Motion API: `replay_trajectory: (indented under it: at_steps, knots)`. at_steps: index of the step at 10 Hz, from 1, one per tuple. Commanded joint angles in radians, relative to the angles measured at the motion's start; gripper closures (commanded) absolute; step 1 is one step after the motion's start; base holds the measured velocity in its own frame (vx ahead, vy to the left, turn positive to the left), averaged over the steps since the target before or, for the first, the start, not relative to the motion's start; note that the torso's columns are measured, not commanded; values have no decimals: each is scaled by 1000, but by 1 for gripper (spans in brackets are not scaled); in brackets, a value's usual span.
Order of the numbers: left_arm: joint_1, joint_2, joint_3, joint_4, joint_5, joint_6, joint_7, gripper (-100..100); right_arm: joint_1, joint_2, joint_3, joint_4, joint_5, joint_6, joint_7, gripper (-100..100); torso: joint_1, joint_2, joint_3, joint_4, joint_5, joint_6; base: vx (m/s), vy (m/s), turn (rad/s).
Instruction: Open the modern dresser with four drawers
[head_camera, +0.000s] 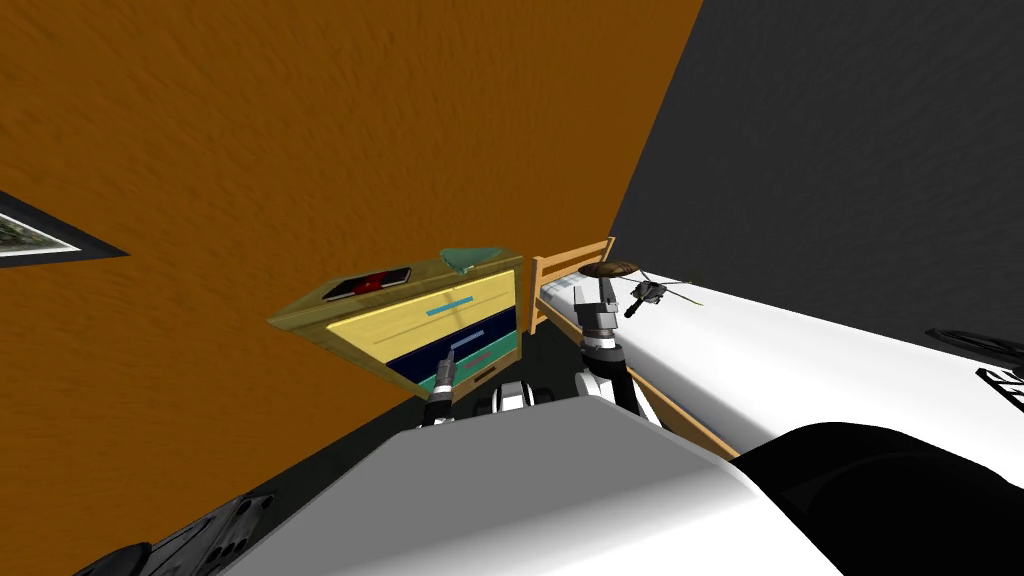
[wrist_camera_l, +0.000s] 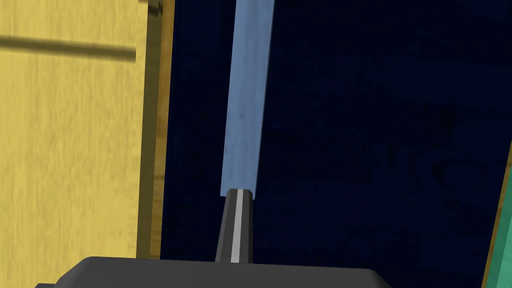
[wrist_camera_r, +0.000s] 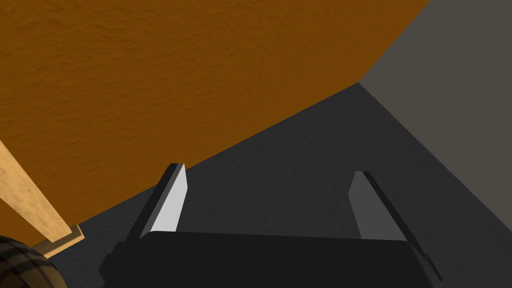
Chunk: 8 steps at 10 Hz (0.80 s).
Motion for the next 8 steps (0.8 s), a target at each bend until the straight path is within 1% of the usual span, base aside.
replay_trajectory:
  at_steps: [1, 2, 3, 4, 6, 7, 8]
  knots:
    - [5, 4, -4, -26, -1, 22, 4, 100, 0, 0, 0, 0, 0, 0, 0, 0, -2, 2, 1, 1, -1, 0, -162, -70, 19]
    - [6, 5, -6, -36, -2, 29, 6, 100, 0, 0, 0, 0, 0, 0, 0, 0, 0, -2, 0, 0, 0, 0, -172, -81, 18]
    - [5, 4, -5, -30, -1, 25, 5, 100, 0, 0, 0, 0, 0, 0, 0, 0, 0, -4, -2, -1, 0, 0, -88, -44, 6]
    - [7, 1, -4, -15, -1, 12, 3, -100, 0, 0, 0, 0, 0, 0, 0, 0, 3, -9, -5, -2, 1, 0, 56, 22, -29]
    - [9, -2, -3, -3, -1, 0, 1, -100, 1, 0, 0, 0, 0, 0, 0, 0, 7, -15, -9, -4, 2, 0, 141, 80, -20]
    - [10, -5, -2, 7, 0, -9, 0, -100, 1, 0, 0, 0, 0, 0, 0, 0, 5, -11, -7, -3, 1, 0, 159, 82, -25]
    - [11, -4, -3, -1, -1, -2, 1, -100, 1, 0, 0, 0, 0, 0, 0, 0, 2, -6, -4, -1, 0, 0, 76, 39, -6]
